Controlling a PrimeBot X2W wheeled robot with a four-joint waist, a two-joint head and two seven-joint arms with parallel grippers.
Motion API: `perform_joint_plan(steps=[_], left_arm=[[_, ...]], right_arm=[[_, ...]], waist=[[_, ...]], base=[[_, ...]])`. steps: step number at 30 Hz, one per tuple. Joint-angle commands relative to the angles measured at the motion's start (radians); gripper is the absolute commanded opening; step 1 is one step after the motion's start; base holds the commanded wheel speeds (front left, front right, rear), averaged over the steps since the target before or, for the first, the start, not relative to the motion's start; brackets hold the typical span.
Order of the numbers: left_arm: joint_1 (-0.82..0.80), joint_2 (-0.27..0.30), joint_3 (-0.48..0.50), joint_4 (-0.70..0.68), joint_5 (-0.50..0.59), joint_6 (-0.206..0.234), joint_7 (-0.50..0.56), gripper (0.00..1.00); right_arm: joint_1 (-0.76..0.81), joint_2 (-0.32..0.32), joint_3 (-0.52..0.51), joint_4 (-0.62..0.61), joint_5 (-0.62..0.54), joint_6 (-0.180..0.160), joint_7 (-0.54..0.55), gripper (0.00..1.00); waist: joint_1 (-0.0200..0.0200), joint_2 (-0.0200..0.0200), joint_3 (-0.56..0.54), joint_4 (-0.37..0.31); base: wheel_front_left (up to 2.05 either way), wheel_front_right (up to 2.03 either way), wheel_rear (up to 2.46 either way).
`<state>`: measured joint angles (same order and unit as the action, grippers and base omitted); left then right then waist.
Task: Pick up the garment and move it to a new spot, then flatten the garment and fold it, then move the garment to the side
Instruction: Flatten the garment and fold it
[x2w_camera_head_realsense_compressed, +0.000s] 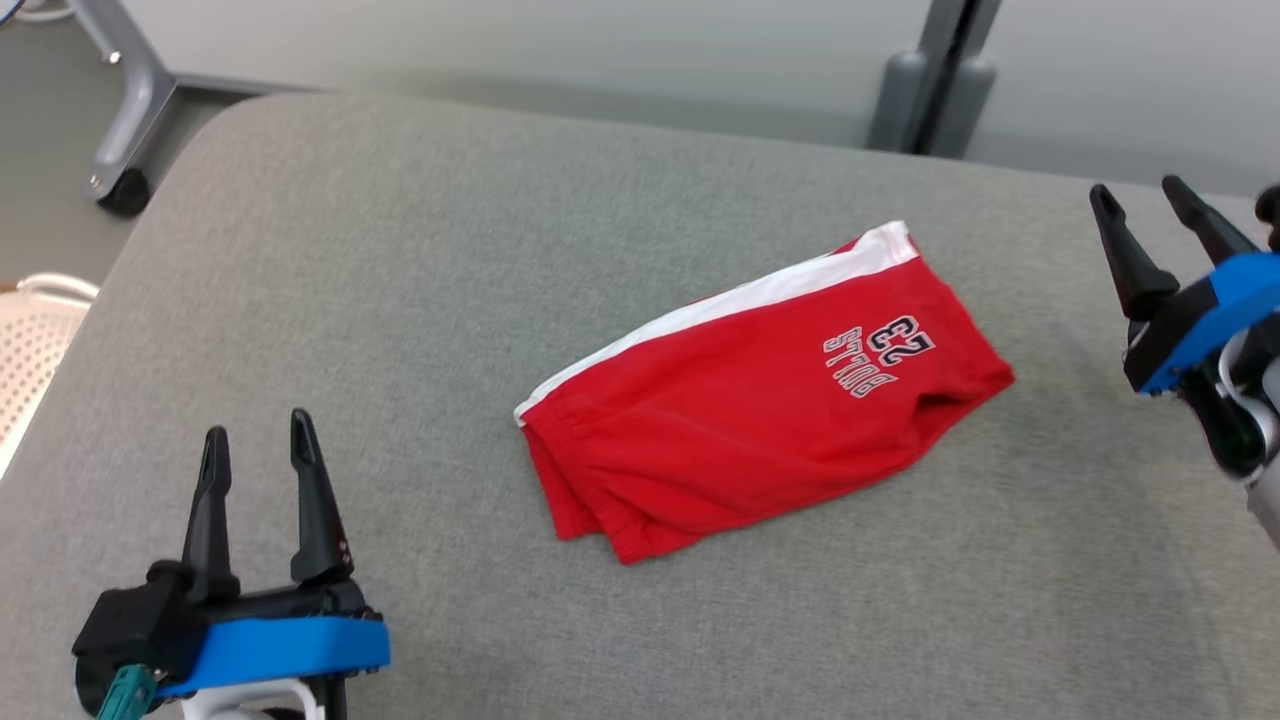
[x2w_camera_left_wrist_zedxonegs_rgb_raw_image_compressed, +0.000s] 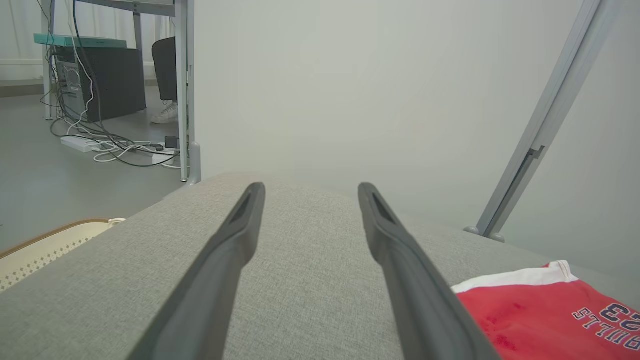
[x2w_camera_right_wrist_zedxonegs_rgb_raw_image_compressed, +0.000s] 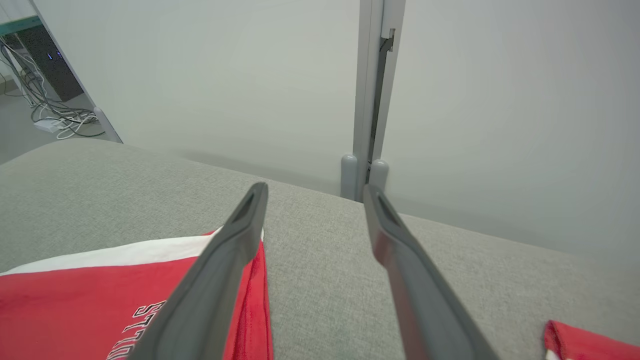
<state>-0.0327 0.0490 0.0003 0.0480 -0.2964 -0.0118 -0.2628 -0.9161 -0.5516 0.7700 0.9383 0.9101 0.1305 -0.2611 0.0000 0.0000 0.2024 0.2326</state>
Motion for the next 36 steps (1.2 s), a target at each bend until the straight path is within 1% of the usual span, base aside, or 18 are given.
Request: perform_joint_plan(steps=[1,3,6,7,8,12,13,14,15,20,23,27,31,36], left_arm=[[0.02,0.003,0.014,0.001,0.009,-0.004,-0.002,1.0],[0.036,0.002,0.025,0.002,0.02,-0.009,-0.002,1.0],[0.061,0.002,0.041,0.001,0.035,-0.014,-0.002,1.0],[0.068,0.002,0.044,0.001,0.038,-0.014,-0.002,1.0],[0.081,0.002,0.044,0.0,0.051,-0.016,-0.002,1.0],[0.097,0.002,0.047,0.006,0.073,-0.024,-0.002,1.0],[0.097,0.002,0.047,0.006,0.073,-0.024,-0.002,1.0],[0.106,0.002,0.046,0.011,0.087,-0.03,-0.002,1.0],[0.106,0.002,0.046,0.011,0.087,-0.03,-0.002,1.0],[0.109,0.002,0.046,0.034,0.121,-0.046,-0.002,1.0],[0.112,0.003,0.049,0.051,0.136,-0.049,-0.002,1.0],[0.116,0.008,0.047,0.075,0.159,-0.054,-0.002,1.0],[0.111,0.011,0.039,0.094,0.176,-0.059,-0.002,1.0],[0.098,0.012,0.037,0.104,0.184,-0.061,-0.002,1.0]], right_arm=[[0.054,-0.005,-0.061,-0.037,-0.034,0.001,-0.005,1.0],[0.15,0.001,-0.172,-0.097,-0.095,0.0,-0.005,1.0],[0.29,0.031,-0.337,-0.202,-0.193,0.0,-0.005,1.0],[0.341,0.044,-0.388,-0.239,-0.228,0.001,-0.005,1.0],[0.438,0.076,-0.481,-0.308,-0.292,0.001,-0.005,1.0],[0.614,0.158,-0.635,-0.443,-0.404,0.0,-0.005,1.0],[0.614,0.158,-0.635,-0.443,-0.404,0.0,-0.005,1.0],[0.693,0.201,-0.694,-0.508,-0.447,0.001,-0.005,1.0],[0.693,0.201,-0.694,-0.508,-0.447,0.001,-0.005,1.0],[0.86,0.298,-0.798,-0.646,-0.542,0.001,0.002,1.0],[0.942,0.358,-0.84,-0.724,-0.585,0.001,0.027,1.0],[1.022,0.42,-0.87,-0.822,-0.628,0.001,0.063,1.0],[1.065,0.45,-0.882,-0.886,-0.658,0.001,0.095,1.0],[1.066,0.46,-0.883,-0.919,-0.673,0.001,0.126,1.0]], waist=[[0.0,0.0,-0.049,-0.046],[0.0,0.0,-0.075,-0.068],[0.0,0.0,-0.103,-0.097],[0.0,0.0,-0.111,-0.106],[0.0,0.0,-0.123,-0.119],[0.0,0.0,-0.14,-0.14],[0.0,0.0,-0.14,-0.14],[0.0,0.0,-0.147,-0.147],[0.0,0.0,-0.147,-0.147],[0.0,0.0,-0.163,-0.15],[0.0,0.0,-0.171,-0.149],[0.0,0.0,-0.179,-0.15],[0.0,0.0,-0.178,-0.152],[0.0,0.0,-0.173,-0.146]], base=[[0.0,0.0,0.0],[0.0,0.0,0.0],[0.0,0.0,0.0],[0.0,0.0,0.0],[0.0,0.0,0.0],[0.0,0.0,0.0],[0.0,0.0,0.0],[0.0,0.0,0.0],[0.0,0.0,0.0],[0.0,0.0,0.0],[0.0,0.0,0.0],[0.0,0.0,0.0],[0.0,0.0,0.0],[0.0,0.0,0.0]])
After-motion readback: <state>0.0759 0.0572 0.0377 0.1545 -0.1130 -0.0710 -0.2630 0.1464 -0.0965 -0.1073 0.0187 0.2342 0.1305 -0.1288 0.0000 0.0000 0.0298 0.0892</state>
